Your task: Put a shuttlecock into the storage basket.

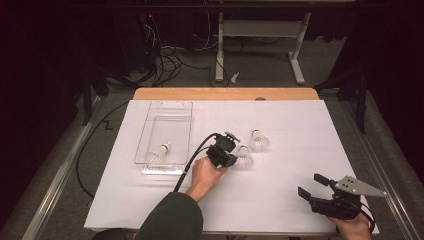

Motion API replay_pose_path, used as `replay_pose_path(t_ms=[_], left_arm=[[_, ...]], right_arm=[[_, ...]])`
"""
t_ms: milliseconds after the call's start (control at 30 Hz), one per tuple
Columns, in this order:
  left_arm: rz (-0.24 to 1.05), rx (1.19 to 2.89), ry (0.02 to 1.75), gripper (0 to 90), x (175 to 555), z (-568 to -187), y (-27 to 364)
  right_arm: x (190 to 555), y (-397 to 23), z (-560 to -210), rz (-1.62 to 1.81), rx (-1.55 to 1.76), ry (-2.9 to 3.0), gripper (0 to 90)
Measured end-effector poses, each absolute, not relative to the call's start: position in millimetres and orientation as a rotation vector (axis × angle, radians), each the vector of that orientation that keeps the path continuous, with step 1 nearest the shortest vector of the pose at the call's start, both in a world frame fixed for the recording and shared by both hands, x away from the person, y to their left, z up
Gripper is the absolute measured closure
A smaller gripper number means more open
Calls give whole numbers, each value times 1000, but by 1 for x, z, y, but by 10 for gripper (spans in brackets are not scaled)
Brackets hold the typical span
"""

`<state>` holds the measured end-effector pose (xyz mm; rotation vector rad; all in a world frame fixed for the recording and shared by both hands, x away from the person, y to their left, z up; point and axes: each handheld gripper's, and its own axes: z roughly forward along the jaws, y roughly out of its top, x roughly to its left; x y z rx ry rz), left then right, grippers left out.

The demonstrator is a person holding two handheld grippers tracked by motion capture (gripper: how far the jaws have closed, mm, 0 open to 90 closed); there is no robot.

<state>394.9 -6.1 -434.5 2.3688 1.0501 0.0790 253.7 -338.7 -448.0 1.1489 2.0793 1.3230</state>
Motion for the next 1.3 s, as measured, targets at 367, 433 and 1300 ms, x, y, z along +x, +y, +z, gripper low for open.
replay_pose_path(t_ms=[367, 433, 1300], left_arm=[[88, 2364, 1036, 894, 394, -433, -5], [90, 2363, 1033, 894, 394, -433, -4], [90, 2354, 1014, 896, 387, -425, 7]], right_arm=[[253, -339, -448, 1321, 1150, 2078, 221], [253, -339, -448, 1321, 1150, 2078, 221], [253, -339, -448, 1319, 1149, 2076, 221]])
